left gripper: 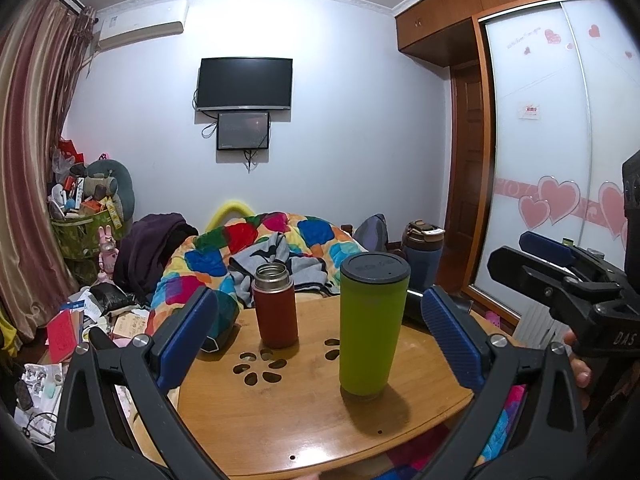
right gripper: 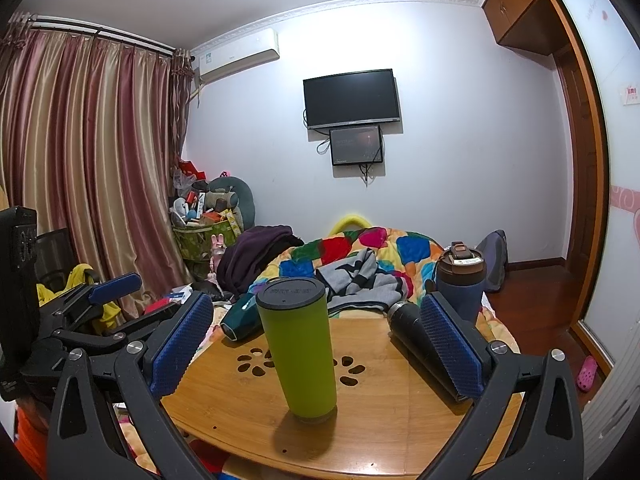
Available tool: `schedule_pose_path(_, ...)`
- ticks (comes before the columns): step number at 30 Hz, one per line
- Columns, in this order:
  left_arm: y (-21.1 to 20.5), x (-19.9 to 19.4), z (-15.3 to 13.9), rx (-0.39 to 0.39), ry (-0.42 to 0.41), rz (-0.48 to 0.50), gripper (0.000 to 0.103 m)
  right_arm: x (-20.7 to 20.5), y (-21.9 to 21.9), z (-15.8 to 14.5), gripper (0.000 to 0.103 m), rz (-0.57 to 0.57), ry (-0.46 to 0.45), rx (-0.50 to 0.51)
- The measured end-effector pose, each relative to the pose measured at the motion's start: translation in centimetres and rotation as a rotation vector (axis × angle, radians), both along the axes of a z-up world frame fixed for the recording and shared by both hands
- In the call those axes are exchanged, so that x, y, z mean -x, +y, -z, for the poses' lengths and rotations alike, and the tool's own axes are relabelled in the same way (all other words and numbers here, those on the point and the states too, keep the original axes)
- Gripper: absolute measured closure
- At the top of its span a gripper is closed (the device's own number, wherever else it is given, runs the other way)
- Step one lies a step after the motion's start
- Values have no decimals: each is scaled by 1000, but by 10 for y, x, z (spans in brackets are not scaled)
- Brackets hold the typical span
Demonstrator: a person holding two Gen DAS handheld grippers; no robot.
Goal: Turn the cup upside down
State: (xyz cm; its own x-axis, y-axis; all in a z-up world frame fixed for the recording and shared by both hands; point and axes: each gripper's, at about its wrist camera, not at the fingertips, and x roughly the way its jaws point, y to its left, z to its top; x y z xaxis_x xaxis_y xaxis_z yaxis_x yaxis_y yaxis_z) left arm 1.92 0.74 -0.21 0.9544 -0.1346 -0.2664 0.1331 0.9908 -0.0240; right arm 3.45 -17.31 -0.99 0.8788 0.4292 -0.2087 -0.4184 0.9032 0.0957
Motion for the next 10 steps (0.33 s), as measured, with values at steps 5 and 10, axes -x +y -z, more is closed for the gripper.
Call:
schedule_pose_path(5,2,-2,2,6,8,2,0,1,1,2,0,-2,7,-1)
schedule_pose_path(10,1,-3,3,4,12,4,0,1,3,3,0,-2,12,-2)
